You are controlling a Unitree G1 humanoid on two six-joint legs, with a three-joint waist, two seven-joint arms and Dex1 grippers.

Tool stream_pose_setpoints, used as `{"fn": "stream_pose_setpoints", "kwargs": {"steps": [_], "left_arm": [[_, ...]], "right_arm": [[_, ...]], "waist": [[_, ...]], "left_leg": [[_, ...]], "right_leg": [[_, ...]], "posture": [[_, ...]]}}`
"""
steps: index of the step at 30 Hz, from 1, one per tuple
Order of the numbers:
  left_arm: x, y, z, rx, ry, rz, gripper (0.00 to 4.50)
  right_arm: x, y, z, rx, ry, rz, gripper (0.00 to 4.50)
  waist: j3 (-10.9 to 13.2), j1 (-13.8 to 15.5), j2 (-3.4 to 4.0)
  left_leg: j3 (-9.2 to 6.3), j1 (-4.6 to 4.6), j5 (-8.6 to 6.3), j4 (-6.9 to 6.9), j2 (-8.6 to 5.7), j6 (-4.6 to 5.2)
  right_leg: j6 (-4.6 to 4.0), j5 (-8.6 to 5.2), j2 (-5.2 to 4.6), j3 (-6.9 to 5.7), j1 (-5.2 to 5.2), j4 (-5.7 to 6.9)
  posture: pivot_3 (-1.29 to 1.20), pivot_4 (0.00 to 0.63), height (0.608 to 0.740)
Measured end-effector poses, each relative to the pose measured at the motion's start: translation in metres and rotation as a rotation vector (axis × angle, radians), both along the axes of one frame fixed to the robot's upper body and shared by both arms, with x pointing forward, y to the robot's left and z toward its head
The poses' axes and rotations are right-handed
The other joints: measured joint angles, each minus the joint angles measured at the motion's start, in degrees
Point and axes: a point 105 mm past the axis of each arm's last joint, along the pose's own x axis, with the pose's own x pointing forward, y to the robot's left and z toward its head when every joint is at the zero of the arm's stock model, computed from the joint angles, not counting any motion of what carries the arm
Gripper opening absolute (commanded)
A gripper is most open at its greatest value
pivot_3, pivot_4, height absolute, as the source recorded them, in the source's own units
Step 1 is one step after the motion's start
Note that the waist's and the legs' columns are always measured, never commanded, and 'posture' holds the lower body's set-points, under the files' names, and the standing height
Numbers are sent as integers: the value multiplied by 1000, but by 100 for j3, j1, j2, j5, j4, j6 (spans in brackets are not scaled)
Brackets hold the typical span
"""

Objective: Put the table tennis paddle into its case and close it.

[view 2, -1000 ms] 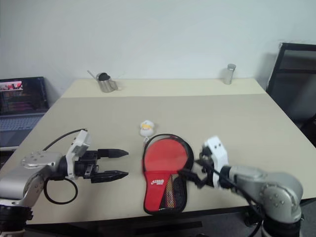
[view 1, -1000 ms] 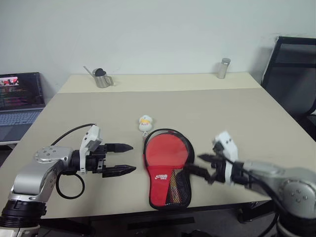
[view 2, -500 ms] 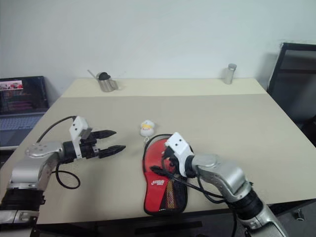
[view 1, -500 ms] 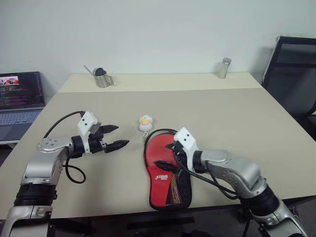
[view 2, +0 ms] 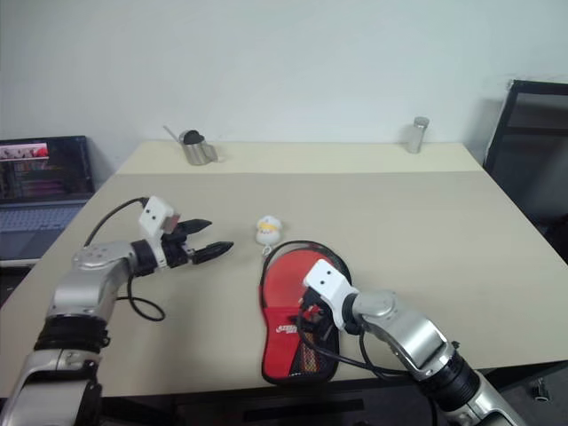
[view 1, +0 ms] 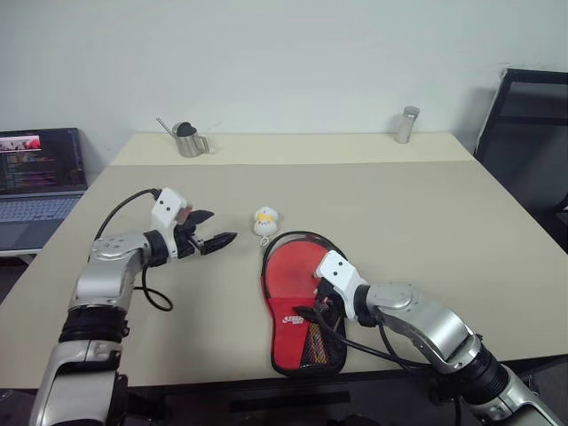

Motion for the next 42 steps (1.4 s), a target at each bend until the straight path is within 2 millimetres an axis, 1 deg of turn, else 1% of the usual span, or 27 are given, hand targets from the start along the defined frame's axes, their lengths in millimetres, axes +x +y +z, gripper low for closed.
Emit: {"fn": "stream_pose_setpoints", "kwargs": {"steps": [5,7,9,12,15,19,25,28,30,32,38,40,42], "left_arm": [[19,-19,-2,-10,37,-14,4500],[32,-27,-5,-26,78,5,4500],[40,-32,-8,-25,99,21,4500],[50,-43,-17,7,142,42,4500],[54,-56,-32,40,193,48,4500],[55,-66,-52,77,258,79,4500],[61,-68,-55,108,257,138,4500],[62,-70,-56,115,249,159,3927],[63,-70,-56,112,247,165,3275],[63,-69,-56,103,247,170,2486],[64,-66,-57,76,239,203,468],[64,-64,-57,60,234,214,41],[64,-63,-58,48,234,221,7]], "right_arm": [[2,13,8,29,-20,12,4474],[4,14,8,27,-18,10,4474],[4,15,7,29,-13,12,4474],[3,16,7,27,-13,16,4474],[3,18,8,29,-18,17,4474],[3,22,8,39,-19,22,4474],[3,25,9,46,-22,15,4474],[4,25,10,52,-23,3,4500],[4,25,11,54,-27,-2,4500],[5,25,10,52,-35,-11,4500],[10,25,13,73,-56,-30,4500],[12,25,13,83,-57,-34,4500],[12,27,14,96,-60,-31,4500]], "waist": [[-1,-10,-1],[-1,-9,-2],[-1,-12,-2],[-1,-19,-3],[-2,-33,-3],[-1,-56,-4],[-2,-57,-4],[-2,-56,-5],[-3,-56,-6],[-3,-56,-6],[-3,-57,-6],[-3,-57,-6],[-3,-60,-6]], "left_leg": [[0,-2,0,9,-1,0],[-4,-5,0,20,-2,0],[-4,-7,-1,30,-3,1],[-3,-10,-1,37,-3,1],[-3,-10,-1,40,-3,0],[-3,-8,-1,54,-2,0],[-7,0,-1,66,-1,0],[-8,2,0,67,-2,0],[-7,4,0,68,-2,0],[-7,4,0,68,-2,0],[-6,4,0,68,-2,-1],[-7,6,0,68,-1,0],[-7,8,0,68,-1,-1]], "right_leg": [[0,1,0,-1,1,3],[0,1,1,-5,3,7],[-1,1,0,-3,4,8],[-1,1,0,-2,4,9],[-1,1,-1,-1,4,15],[-1,1,-2,1,1,38],[-1,0,-3,2,1,63],[-1,0,-5,3,1,69],[-1,0,-5,3,2,71],[-1,0,-5,3,1,71],[-1,1,-5,4,2,71],[-1,0,-5,3,2,72],[-1,0,-5,4,2,75]], "posture": [[0,150,740],[0,150,740],[0,150,740],[0,150,740],[0,150,740],[0,150,740],[0,150,740],[0,150,740],[0,150,740],[0,150,740],[0,150,740],[0,150,740],[0,150,740]]}}
